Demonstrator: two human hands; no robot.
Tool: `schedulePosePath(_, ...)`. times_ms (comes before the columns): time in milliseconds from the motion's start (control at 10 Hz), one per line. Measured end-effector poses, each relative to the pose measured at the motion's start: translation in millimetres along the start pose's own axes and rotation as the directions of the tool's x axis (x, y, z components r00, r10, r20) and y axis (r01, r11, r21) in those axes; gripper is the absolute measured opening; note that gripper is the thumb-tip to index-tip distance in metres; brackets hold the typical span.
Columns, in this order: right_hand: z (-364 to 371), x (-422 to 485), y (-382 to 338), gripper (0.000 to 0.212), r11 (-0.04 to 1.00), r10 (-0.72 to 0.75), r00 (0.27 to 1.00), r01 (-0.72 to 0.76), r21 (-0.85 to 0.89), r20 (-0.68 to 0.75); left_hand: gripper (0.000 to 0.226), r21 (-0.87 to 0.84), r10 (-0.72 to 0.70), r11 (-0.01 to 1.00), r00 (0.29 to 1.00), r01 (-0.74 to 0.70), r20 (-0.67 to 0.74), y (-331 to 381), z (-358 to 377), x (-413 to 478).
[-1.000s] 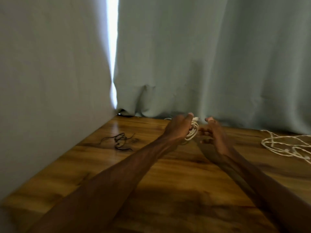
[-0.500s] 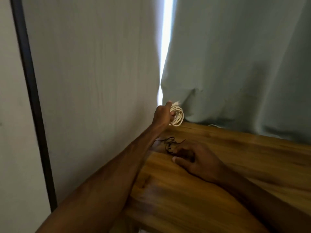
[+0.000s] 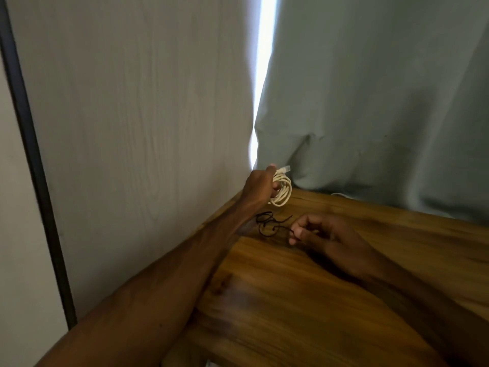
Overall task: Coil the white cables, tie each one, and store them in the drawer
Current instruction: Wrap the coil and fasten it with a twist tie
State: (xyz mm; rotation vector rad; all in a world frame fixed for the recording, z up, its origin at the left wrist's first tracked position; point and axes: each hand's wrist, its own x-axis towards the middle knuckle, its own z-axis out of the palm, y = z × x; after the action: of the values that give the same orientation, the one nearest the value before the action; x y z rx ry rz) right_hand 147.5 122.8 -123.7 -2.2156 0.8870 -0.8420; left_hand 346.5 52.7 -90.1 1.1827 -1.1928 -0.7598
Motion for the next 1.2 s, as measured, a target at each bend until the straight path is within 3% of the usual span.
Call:
schedulePosePath(100, -7.0, -1.7, 0.7, 0.017, 0.958, 0.113, 0.99, -0.13, 0.255, 0.08, 0.045, -0.048, -0.011, 0.999, 1.0, 0.013, 0.023, -0.7, 4.2, -3.1)
schedulePosePath(200, -13.0, -0.5, 0.0, 0.016, 0.909, 0.163, 0.984, -0.176, 0.378, 0.067, 0.041, -0.085, -0.031, 0.996, 0.998, 0.035, 0.054, -0.7, 9.2, -5.8)
schedulePosePath(300, -28.2, -3.3, -5.5, 0.021, 0.899, 0.141, 0.99, -0.124, 0.42, -0.009, 0.042, -0.064, -0.049, 0.996, 0.994, 0.056, 0.098, -0.3, 12.2, -5.6)
schedulePosePath(400, -48.2, -13.8, -5.8, 0.025, 0.935, 0.127, 0.987, -0.085, 0.345, -0.1, 0.048, -0.07, -0.069, 0.994, 0.989, 0.079, 0.131, 1.3, 20.9, -6.5)
schedulePosePath(500, -68.6, -29.2, 2.8, 0.016, 0.976, 0.099, 0.982, -0.064, 0.211, -0.161, 0.047, -0.014, -0.057, 0.998, 0.984, 0.06, 0.167, 5.5, 37.2, -13.6)
schedulePosePath(600, -87.4, -40.4, 9.0, 0.012, 0.996, 0.061, 0.972, -0.046, 0.074, -0.227, 0.037, 0.26, 0.038, 0.96, 0.969, -0.103, 0.243, 4.2, 55.8, -16.9)
schedulePosePath(700, -97.3, -41.5, 7.5, 0.011, 0.998, 0.02, 0.969, -0.005, 0.06, -0.246, 0.015, 0.462, 0.086, 0.862, 0.958, -0.209, 0.273, 4.9, 78.4, -18.4)
schedulePosePath(800, -100.3, -40.3, 10.1, 0.011, 0.998, 0.005, 0.961, 0.013, 0.065, -0.277, 0.027, 0.441, 0.087, 0.878, 0.967, -0.187, 0.238, 12.6, 100.0, -23.8)
schedulePosePath(900, -104.0, -42.7, 17.8, 0.015, 0.998, 0.024, 0.947, -0.002, 0.067, -0.321, 0.019, 0.381, 0.089, 0.909, 0.97, -0.172, 0.226, 16.1, 117.5, -23.6)
schedulePosePath(1000, -107.7, -43.2, 20.7, 0.016, 1.0, 0.027, 0.929, -0.027, 0.004, -0.369, 0.028, 0.135, 0.001, 0.991, 0.989, -0.021, 0.147, 14.0, 140.9, -34.7)
schedulePosePath(1100, -110.6, -41.6, 20.5, 0.015, 0.999, 0.022, 0.911, -0.035, -0.024, -0.412, 0.041, 0.063, 0.017, 0.998, 0.992, -0.025, 0.124, 11.5, 156.3, -42.2)
schedulePosePath(1200, -112.4, -42.4, 23.0, 0.015, 0.986, -0.039, 0.915, -0.032, -0.167, -0.401, 0.045, 0.095, 0.03, 0.995, 0.992, -0.042, 0.124, 6.2, 162.4, -42.4)
